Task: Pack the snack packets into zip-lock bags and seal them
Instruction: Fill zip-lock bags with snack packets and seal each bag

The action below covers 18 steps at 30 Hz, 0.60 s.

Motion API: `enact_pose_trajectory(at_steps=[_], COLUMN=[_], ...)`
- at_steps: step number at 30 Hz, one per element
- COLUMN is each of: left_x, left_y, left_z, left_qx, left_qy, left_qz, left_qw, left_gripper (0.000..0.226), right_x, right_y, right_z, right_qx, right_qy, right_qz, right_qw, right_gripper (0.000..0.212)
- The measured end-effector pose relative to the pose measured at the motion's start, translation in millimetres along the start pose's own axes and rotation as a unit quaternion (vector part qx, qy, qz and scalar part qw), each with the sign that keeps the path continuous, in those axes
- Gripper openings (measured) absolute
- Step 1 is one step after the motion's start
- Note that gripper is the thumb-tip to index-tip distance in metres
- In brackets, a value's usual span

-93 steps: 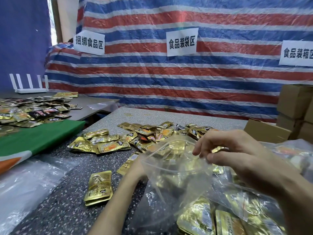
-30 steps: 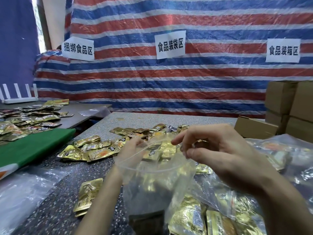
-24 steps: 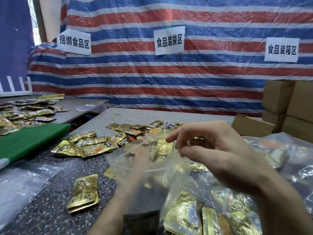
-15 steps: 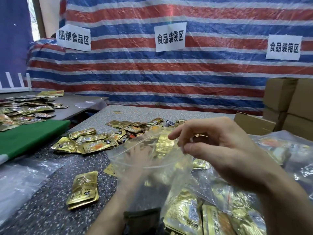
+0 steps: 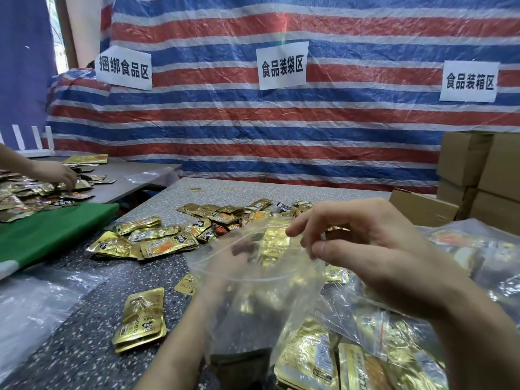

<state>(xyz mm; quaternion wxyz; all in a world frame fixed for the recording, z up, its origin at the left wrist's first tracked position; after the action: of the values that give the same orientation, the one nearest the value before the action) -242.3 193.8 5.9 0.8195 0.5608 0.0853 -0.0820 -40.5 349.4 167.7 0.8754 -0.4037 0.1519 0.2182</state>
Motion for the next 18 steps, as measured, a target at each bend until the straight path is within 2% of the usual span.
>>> enact_pose_trajectory(at_steps=[2, 6, 9, 11, 13, 16, 18], left_x=[-6, -5, 4, 17, 33, 57, 73], left_y=[3, 28, 48, 69, 90, 118, 135], left_z=[9, 50, 85, 109, 131, 162, 176], left_qx=[0.072, 0.052, 0.140, 0.273, 0.363, 0.372, 0.338], left_qy=[0.047, 0.180, 0.232, 0.240, 0.226, 0.170, 0.130], left_qz=[0.019, -0.007, 0.002, 0.013, -0.014, -0.116, -0.184], left_qw=[0.996, 0.982, 0.963, 0.931, 0.904, 0.905, 0.914], left_gripper=[0.026, 0.015, 0.029, 0.031, 0.035, 0.048, 0.045], right_x=[0, 0, 0, 0, 0, 0, 0], right_y=[0, -1, -2, -3, -4, -4, -5], right_z=[0, -1, -1, -1, -1, -2, -2], right_qx=[0.001, -0.001, -0.001, -0.006, -0.010, -0.011, -0.012], right_qy=[0.000, 0.001, 0.000, 0.000, -0.002, -0.001, 0.002], right_qz=[0.001, -0.001, -0.007, -0.010, -0.008, -0.004, -0.001], right_qw=[1.000, 1.000, 1.000, 1.000, 1.000, 1.000, 1.000], right_gripper=[0.011, 0.012, 0.012, 0.013, 0.013, 0.014, 0.014])
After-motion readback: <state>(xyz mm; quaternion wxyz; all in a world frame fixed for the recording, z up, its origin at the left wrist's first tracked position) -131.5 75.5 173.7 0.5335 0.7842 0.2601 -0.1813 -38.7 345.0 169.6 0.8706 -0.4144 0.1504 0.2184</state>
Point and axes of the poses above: each hand's wrist, its own x-axis away from the middle knuckle, its own z-axis out of the back of the hand, y = z × x, the point moved 2 cm from there along -x, towards the middle knuckle, and after that the axes turned 2 degrees about y, right-handed, at the moved point
